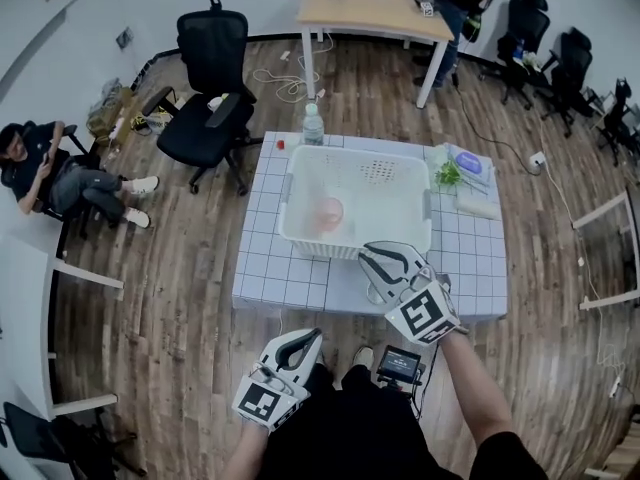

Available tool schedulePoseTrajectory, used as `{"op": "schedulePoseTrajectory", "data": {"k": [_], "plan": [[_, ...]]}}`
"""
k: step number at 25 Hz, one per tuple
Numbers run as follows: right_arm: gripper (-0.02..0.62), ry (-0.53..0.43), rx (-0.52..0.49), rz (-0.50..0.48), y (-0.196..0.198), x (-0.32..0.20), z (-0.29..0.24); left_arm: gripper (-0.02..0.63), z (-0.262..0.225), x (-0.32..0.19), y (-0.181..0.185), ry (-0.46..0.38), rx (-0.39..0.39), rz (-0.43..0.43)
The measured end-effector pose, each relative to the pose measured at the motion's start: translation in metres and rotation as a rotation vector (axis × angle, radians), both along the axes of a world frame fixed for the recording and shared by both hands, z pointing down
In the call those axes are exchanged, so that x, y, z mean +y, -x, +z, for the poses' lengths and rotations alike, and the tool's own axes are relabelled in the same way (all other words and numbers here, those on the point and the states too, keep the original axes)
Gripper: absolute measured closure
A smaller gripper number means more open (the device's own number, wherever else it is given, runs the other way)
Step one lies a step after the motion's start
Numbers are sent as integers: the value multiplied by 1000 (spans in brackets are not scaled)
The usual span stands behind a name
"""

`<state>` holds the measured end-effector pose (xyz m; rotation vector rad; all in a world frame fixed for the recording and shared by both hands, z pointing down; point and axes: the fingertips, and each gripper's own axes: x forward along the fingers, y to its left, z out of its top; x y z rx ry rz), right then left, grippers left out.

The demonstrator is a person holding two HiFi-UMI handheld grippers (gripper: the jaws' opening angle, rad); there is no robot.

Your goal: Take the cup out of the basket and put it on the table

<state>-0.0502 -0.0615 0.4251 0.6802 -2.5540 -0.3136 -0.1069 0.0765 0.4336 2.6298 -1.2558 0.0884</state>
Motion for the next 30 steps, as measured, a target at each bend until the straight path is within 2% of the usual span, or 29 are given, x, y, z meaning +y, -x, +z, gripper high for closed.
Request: {"op": "schedulePoseTrajectory", "data": {"k": [6, 11, 17, 23, 30], "plan": [[488, -4, 122, -69, 20, -42, 13, 598, 4, 8, 19, 22, -2, -53], [467, -23, 234, -103, 29, -80, 34, 597, 3, 9, 27, 35, -1, -72], [446, 14, 347, -148, 30, -119, 77, 597, -2, 1, 29, 33, -5, -66], [446, 113, 377, -153, 28, -151, 112, 597, -4, -8, 27, 42, -22, -62], [445, 284, 282, -61, 38, -173, 143, 597, -3, -11, 31, 50, -19, -76]]}}
